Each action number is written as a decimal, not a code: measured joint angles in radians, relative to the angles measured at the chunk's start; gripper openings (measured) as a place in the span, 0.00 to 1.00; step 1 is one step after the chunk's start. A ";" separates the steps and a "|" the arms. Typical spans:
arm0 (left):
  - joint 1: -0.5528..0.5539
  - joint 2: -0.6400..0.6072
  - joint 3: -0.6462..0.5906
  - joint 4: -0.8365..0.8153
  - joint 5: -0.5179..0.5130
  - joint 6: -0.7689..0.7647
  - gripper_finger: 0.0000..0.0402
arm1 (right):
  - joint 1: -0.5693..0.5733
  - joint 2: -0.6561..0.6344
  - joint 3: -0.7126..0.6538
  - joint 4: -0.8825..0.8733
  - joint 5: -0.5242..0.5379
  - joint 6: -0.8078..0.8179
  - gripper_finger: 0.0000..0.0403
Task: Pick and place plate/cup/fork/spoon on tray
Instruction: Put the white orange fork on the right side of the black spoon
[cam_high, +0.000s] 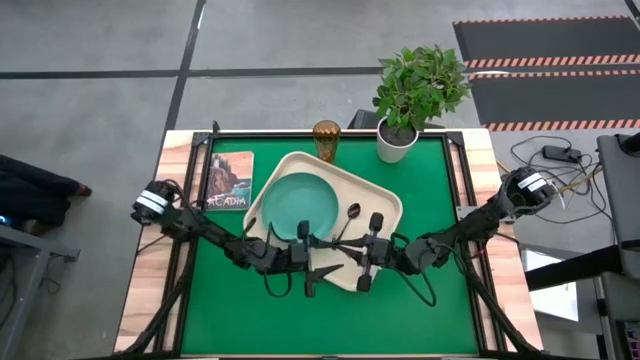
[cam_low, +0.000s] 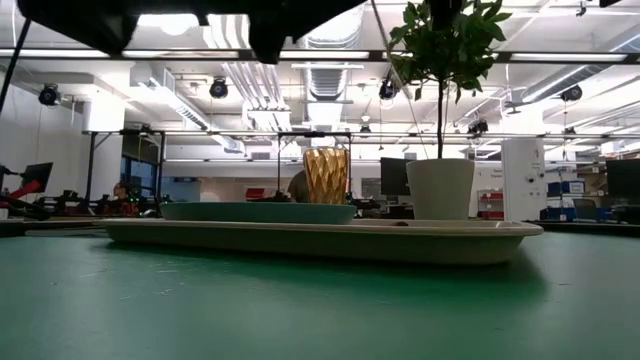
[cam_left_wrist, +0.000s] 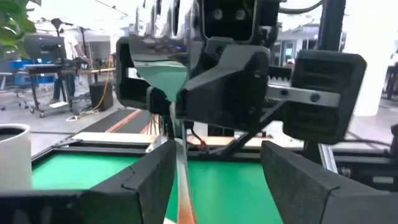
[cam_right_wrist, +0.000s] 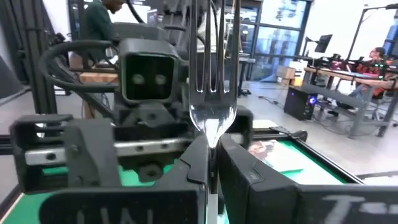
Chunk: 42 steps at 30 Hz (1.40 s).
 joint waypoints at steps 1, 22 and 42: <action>0.006 0.009 0.007 0.011 0.001 -0.004 0.53 | -0.005 0.000 0.000 0.004 -0.012 0.000 0.03; 0.024 0.073 0.064 0.019 -0.102 -0.031 0.01 | -0.015 -0.001 0.001 0.030 -0.020 0.002 0.05; 0.022 -0.029 0.031 -0.164 -0.046 -0.110 0.00 | -0.015 -0.037 0.002 -0.100 -0.025 0.075 0.45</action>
